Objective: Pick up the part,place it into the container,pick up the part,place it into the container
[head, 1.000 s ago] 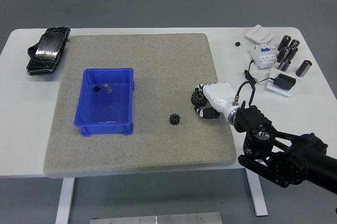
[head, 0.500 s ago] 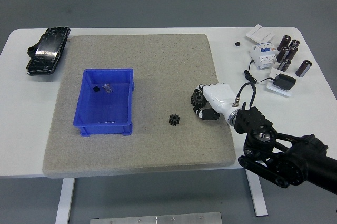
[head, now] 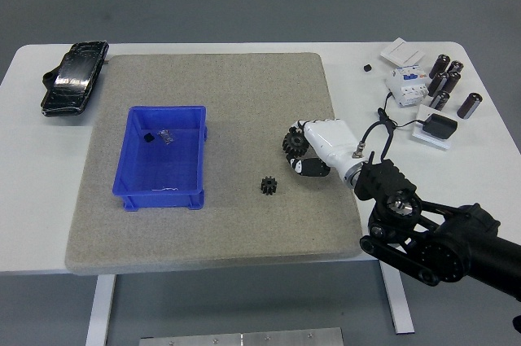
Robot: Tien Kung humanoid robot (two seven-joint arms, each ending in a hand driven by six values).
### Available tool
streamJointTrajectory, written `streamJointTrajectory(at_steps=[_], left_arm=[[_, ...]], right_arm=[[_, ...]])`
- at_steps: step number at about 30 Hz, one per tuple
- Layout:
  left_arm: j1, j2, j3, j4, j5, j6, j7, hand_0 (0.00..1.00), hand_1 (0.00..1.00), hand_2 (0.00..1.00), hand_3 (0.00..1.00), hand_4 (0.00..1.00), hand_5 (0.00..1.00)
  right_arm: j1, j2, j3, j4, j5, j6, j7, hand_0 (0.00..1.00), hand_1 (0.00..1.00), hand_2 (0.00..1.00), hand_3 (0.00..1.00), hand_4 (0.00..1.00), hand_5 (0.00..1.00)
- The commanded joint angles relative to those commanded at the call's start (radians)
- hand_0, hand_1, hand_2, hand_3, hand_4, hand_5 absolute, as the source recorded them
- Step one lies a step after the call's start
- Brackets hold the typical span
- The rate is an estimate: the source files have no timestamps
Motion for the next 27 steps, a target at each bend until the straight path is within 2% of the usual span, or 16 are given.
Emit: streamJointTrajectory(at_steps=[5, 6, 10, 11, 12, 17, 18, 23, 24, 27], left_arm=[[0.000, 0.000, -0.005, 0.000, 0.008, -0.001, 0.002, 0.681, 0.635, 0.611, 0.588, 0.700, 0.278], [0.001, 0.000, -0.006, 0.000, 0.009, -0.001, 0.002, 0.681, 0.635, 0.611, 0.587, 0.700, 0.276], [0.003, -0.001, -0.008, 0.000, 0.012, -0.001, 0.003, 0.681, 0.635, 0.611, 0.587, 0.700, 0.276], [0.004, -0.001, -0.009, 0.000, 0.014, -0.001, 0.003, 0.681, 0.635, 0.611, 0.587, 0.700, 0.276], [0.005, 0.000, -0.011, 0.000, 0.016, -0.001, 0.004, 0.681, 0.635, 0.611, 0.587, 0.697, 0.273], [0.004, 0.003, -0.017, -0.001, 0.024, -0.001, 0.007, 0.681, 0.635, 0.611, 0.587, 0.697, 0.273], [0.003, 0.004, -0.017, -0.001, 0.024, -0.001, 0.007, 0.681, 0.635, 0.611, 0.587, 0.696, 0.271], [-0.002, 0.004, -0.016, -0.001, 0.024, -0.002, 0.007, 0.681, 0.635, 0.611, 0.587, 0.696, 0.271], [-0.003, 0.004, -0.017, -0.001, 0.025, -0.002, 0.007, 0.681, 0.635, 0.611, 0.587, 0.696, 0.271], [-0.004, 0.004, -0.018, -0.001, 0.028, -0.002, 0.008, 0.681, 0.635, 0.611, 0.587, 0.696, 0.271]], right_arm=[[0.038, 0.058, -0.018, 0.059, 0.007, -0.021, -0.001, 0.265, 0.417, 0.449, 0.552, 0.427, 0.195], [0.049, 0.075, -0.024, 0.061, 0.014, -0.027, 0.001, 0.270, 0.447, 0.454, 0.581, 0.457, 0.241], [0.084, 0.154, -0.051, 0.056, 0.033, -0.045, 0.006, 0.270, 0.447, 0.454, 0.581, 0.457, 0.241], [0.093, 0.173, -0.061, 0.056, 0.037, -0.046, 0.005, 0.270, 0.447, 0.454, 0.581, 0.457, 0.241], [0.106, 0.191, -0.079, 0.060, 0.042, -0.046, 0.003, 0.301, 0.479, 0.458, 0.626, 0.536, 0.351], [0.173, 0.241, -0.170, 0.074, 0.055, -0.028, -0.006, 0.301, 0.479, 0.458, 0.626, 0.536, 0.351], [0.185, 0.251, -0.190, 0.073, 0.055, -0.021, -0.008, 0.410, 0.569, 0.555, 0.649, 0.573, 0.383], [0.216, 0.262, -0.245, 0.052, 0.043, 0.009, -0.025, 0.410, 0.569, 0.555, 0.649, 0.573, 0.383], [0.219, 0.262, -0.251, 0.045, 0.041, 0.013, -0.027, 0.650, 0.710, 0.705, 0.674, 0.587, 0.390], [0.223, 0.262, -0.264, 0.020, 0.042, 0.020, -0.032, 0.650, 0.710, 0.705, 0.674, 0.587, 0.390]])
